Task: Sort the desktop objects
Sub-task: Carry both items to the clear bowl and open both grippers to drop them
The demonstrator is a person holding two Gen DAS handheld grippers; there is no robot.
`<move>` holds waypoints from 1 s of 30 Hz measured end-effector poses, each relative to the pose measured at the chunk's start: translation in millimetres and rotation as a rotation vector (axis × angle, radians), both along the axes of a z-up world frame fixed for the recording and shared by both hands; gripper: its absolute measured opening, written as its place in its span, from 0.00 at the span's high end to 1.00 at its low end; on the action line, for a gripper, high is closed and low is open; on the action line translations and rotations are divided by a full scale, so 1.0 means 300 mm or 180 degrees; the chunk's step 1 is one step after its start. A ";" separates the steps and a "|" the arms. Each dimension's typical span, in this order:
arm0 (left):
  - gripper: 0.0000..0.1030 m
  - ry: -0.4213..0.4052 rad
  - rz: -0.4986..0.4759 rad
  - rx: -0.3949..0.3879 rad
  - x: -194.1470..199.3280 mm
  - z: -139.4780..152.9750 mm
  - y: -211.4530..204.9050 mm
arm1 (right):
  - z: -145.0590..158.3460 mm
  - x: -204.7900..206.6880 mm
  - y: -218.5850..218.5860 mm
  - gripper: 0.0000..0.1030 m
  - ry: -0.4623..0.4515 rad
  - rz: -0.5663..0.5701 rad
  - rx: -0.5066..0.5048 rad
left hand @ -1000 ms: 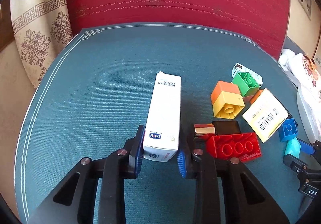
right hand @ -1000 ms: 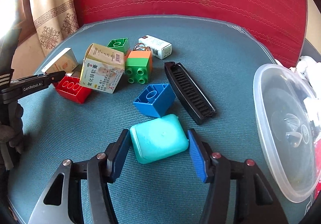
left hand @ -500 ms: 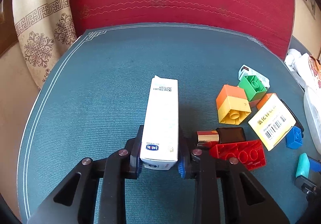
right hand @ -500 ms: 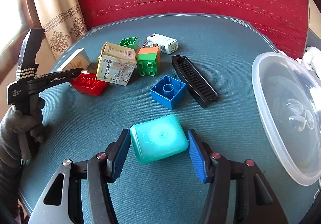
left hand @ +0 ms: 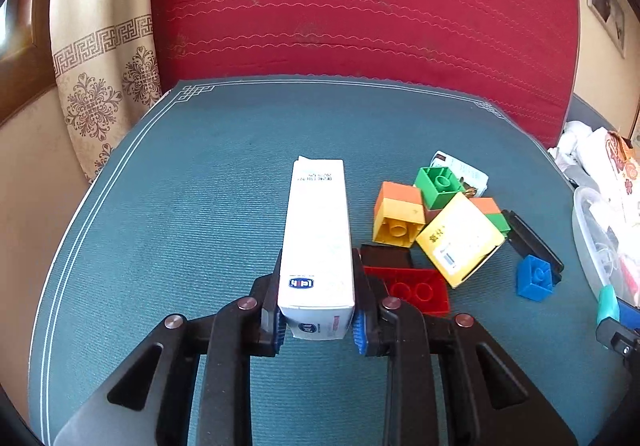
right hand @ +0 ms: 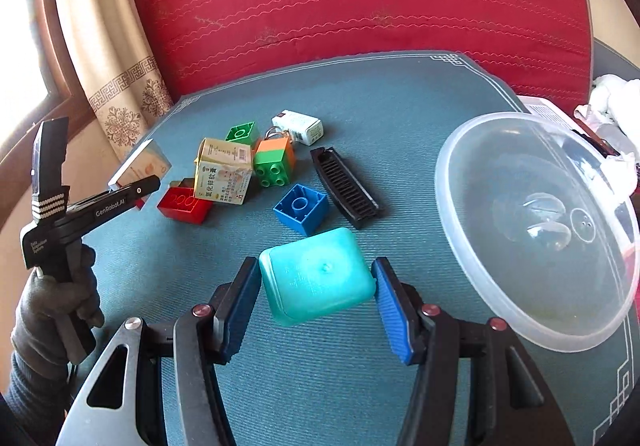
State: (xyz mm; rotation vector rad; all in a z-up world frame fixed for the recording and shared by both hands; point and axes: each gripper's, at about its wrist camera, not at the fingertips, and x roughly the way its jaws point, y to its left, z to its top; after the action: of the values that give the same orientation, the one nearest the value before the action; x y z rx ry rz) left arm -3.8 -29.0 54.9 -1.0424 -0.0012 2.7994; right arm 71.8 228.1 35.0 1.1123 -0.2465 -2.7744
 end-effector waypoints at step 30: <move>0.73 0.0206 -0.0896 -0.0084 0.215 0.113 0.491 | -0.008 0.091 0.518 0.40 0.0128 -0.1213 0.0582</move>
State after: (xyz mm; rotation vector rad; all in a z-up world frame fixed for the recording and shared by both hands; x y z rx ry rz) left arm 60.6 118.2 88.7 -0.8796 0.1764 2.5817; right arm 99.2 383.4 32.6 1.1525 -0.2241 -3.2082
